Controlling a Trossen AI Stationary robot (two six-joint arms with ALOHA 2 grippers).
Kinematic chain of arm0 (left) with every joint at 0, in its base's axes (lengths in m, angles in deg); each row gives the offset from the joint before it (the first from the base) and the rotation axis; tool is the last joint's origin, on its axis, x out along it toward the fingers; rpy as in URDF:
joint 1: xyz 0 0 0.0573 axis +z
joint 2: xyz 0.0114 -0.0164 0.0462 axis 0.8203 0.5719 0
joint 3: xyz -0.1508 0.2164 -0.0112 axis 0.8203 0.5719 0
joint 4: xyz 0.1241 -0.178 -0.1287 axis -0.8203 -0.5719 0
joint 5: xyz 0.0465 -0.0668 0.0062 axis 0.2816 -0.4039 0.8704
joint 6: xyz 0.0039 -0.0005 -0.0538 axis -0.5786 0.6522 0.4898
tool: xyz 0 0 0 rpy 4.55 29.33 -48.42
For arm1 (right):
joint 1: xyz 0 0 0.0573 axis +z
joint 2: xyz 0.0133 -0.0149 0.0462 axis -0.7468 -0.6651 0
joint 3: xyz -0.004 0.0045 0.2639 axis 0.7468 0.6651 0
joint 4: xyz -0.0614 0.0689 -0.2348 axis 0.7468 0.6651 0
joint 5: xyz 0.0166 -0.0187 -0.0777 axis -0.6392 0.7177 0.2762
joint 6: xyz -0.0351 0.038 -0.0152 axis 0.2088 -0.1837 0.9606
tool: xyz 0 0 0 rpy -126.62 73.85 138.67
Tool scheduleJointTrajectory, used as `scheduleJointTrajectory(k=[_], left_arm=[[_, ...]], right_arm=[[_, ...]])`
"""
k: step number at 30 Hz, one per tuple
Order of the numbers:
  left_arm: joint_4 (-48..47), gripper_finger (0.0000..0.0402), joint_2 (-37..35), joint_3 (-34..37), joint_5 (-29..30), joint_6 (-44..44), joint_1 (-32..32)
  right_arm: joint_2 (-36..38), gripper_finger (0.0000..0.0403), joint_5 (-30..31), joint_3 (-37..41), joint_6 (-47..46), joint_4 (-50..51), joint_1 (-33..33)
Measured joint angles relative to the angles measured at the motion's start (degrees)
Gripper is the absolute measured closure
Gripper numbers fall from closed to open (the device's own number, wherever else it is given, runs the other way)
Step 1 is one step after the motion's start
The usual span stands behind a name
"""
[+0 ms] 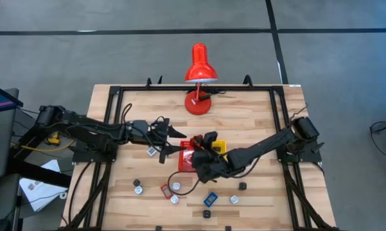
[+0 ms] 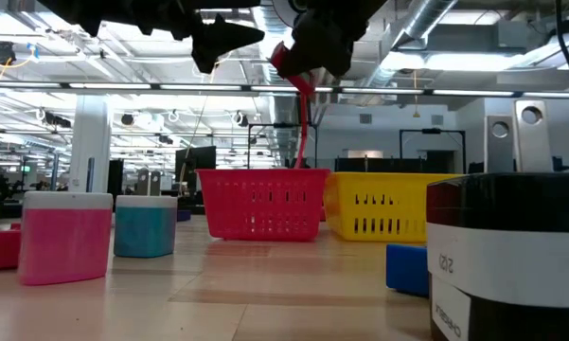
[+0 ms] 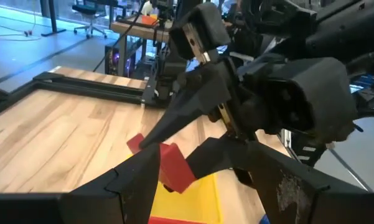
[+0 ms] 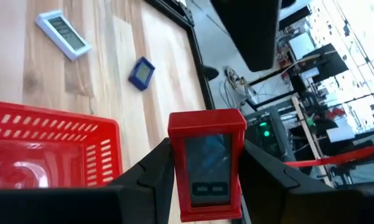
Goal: Pick & Place Office items
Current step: Put the red digital timer into the yellow bin
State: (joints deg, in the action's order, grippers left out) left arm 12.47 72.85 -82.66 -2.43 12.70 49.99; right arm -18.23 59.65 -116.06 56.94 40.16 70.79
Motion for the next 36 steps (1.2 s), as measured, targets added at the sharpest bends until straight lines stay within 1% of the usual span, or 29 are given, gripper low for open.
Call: scheduleJointTrajectory(k=[3, 8, 11, 15, 18, 20, 25, 28, 30, 36], left_arm=[[-0.6, 0.0166, 0.2, 0.0, 0.3, 0.0, 0.0], [-0.9, 0.0166, 1.9, 0.0, 6.5, 0.0, 0.0], [-0.8, 0.0166, 2.7, 0.0, 9.2, 3.0, 0.0], [-0.5, 0.0166, 3.2, 0.0, 9.3, 6.7, 0.0], [-0.3, 0.0166, 3.4, 0.0, 9.3, 6.9, 0.0], [0.0, 0.0166, 3.5, 0.0, 9.2, 7.0, 0.0], [-1.6, 0.0166, 3.5, 0.0, 9.7, 7.0, 0.0], [-1.8, 0.0166, 3.5, 0.0, 12.4, 7.0, -0.1], [-1.5, 0.0166, 3.5, 0.0, 12.8, 7.0, -0.1], [-0.9, 0.0171, 3.5, 0.0, 13.2, 7.2, -0.1]], right_arm=[[0.0, 0.0265, 0.0, 0.0, 0.9, -2.2, 0.0], [0.0, 0.0265, -0.1, 0.0, 0.9, -3.5, 0.0], [0.0, 0.0264, -0.2, 0.0, 0.9, -4.0, 0.0], [0.0, 0.0264, -0.6, 0.0, 0.9, -4.2, -0.2], [0.0, 0.0264, -2.5, 0.0, 1.1, -6.0, -1.0], [0.0, 0.0264, -3.5, 0.1, 2.9, -7.9, -1.6], [0.0, 0.0264, -3.7, 0.0, 4.3, -9.6, -3.1], [0.0, 0.0264, -3.9, 0.0, 7.0, -11.9, -3.0], [0.0, 0.0264, -4.5, 0.1, 8.4, -13.0, -2.9], [0.0, 0.0264, -4.8, 0.1, 8.4, -13.4, -2.9]])
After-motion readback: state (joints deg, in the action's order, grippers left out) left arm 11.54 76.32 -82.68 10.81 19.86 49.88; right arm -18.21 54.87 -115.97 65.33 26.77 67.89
